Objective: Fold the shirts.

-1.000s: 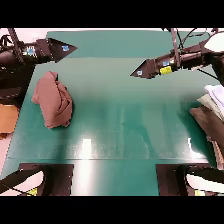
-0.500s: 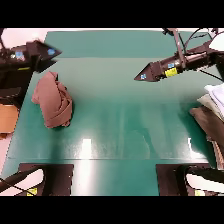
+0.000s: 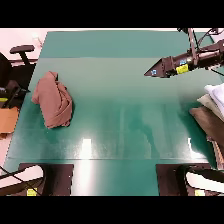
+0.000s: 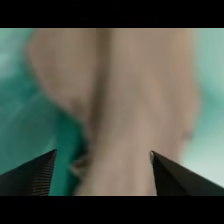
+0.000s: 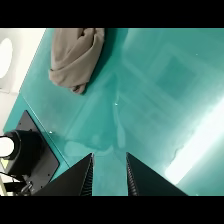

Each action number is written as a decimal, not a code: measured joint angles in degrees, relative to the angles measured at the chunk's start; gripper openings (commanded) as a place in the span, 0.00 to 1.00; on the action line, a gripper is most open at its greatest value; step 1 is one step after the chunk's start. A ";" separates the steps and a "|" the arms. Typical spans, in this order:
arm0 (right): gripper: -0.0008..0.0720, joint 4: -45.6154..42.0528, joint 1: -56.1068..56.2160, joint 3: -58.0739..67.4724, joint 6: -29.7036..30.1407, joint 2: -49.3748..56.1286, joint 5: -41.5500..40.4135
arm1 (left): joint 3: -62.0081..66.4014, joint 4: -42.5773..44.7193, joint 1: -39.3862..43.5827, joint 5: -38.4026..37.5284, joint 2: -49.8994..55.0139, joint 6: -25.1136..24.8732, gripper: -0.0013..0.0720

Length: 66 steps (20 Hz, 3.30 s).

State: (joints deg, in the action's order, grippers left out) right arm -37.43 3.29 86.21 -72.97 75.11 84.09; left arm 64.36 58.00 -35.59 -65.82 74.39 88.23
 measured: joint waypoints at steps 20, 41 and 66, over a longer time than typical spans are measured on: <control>0.37 -0.55 4.59 -5.22 -2.84 -2.21 -5.84 | 6.32 -27.85 0.96 4.59 14.36 -18.82 0.04; 0.79 -11.63 -23.17 -36.70 -5.90 -34.91 -18.88 | 43.74 -12.22 32.13 -3.85 -4.72 -4.55 0.04; 0.04 1.49 2.64 -27.30 10.14 12.94 -26.40 | 17.92 14.88 29.77 -1.55 -6.19 -3.17 0.04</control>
State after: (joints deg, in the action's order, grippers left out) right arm -35.94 5.93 58.92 -62.83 88.05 57.69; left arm 82.28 72.88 -5.82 -67.37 68.20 85.06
